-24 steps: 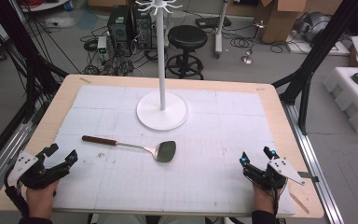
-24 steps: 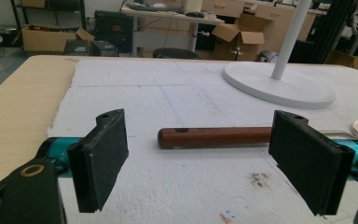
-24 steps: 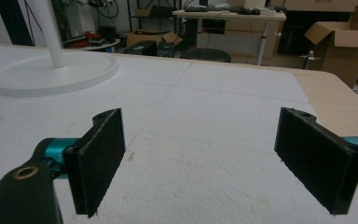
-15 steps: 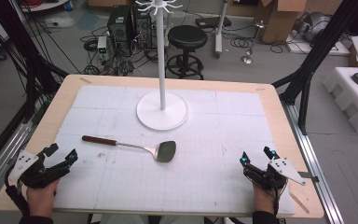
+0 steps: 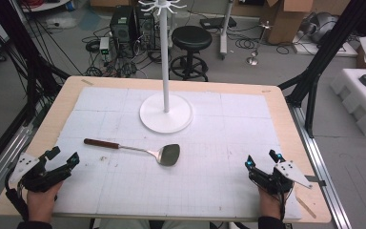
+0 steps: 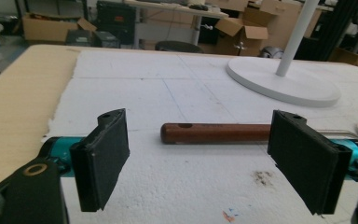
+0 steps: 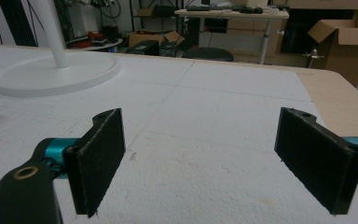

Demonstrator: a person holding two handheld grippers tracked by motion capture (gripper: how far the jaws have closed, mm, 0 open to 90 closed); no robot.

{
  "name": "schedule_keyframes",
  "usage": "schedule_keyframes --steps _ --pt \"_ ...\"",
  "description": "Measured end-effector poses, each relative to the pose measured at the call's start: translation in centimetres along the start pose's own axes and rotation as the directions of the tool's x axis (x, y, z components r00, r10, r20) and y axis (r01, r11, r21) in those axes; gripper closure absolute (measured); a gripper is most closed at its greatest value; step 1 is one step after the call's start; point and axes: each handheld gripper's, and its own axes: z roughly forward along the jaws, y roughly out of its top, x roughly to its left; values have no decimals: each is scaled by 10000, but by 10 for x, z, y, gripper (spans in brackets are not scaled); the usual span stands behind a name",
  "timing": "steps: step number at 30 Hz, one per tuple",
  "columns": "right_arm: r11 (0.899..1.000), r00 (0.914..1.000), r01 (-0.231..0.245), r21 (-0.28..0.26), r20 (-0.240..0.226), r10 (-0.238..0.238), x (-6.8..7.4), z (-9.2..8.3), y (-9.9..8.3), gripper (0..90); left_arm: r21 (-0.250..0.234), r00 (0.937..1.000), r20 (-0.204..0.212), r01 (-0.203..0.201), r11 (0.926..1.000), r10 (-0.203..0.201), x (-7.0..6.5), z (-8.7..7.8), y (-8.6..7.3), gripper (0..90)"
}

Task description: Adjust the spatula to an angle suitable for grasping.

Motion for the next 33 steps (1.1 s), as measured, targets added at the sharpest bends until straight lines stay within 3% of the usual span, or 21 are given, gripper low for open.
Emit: schedule_keyframes --steps 4,5,6,7,9,10,12,14,17,20,21,22,25,29,33 --pt "9998 9999 161 123 5 -161 1 1 0 149 290 9989 348 297 9991 -307 4 2 2 327" --pt "9998 9999 126 160 1 -126 1 1 0 150 352 9987 387 315 9989 -328 4 1 2 422" --pt "9997 9998 176 149 -1 -176 1 1 1 149 395 9995 200 240 9989 -248 3 0 3 598" --pt "9998 9999 158 148 -16 -157 1 1 0 150 501 10000 -54 67 9987 -65 3 0 5 835" --pt "9998 9999 150 156 -19 -149 1 1 0 150 583 9993 -313 -169 9982 188 4 3 12 877" --pt "9998 9999 142 172 -31 -142 0 1 1 150 797 9981 -301 -516 9955 541 6 11 24 895" --pt "9997 9998 184 156 -31 -183 0 2 1 149 957 9967 -318 -716 9928 749 8 16 31 896" --pt "9997 9999 141 175 -30 -140 0 2 1 149 1445 9954 -371 -816 9861 878 14 28 42 897" --pt "9998 9999 123 163 -42 -123 0 1 1 149 2516 9935 -486 -877 9639 1031 25 48 49 897" --pt "9999 10000 65 106 -9 -65 0 1 0 150 3209 9940 -521 -747 9442 964 31 63 47 897" --pt "9999 10000 52 113 -26 -52 0 1 0 150 3588 9937 -597 -671 9310 946 33 71 42 897" --pt "9999 10000 52 113 -26 -52 0 1 0 150 3588 9937 -597 -671 9310 946 33 71 42 896" --pt "9999 10000 13 121 -27 -13 0 1 0 150 4077 9947 -661 -457 9120 794 34 80 36 897" --pt "10000 10000 31 87 -21 -30 0 1 0 149 4192 9947 -630 -481 9066 819 31 90 31 897" --pt "10000 10000 41 87 -46 -40 0 0 0 150 4423 9954 -491 -521 8953 821 25 96 26 897"
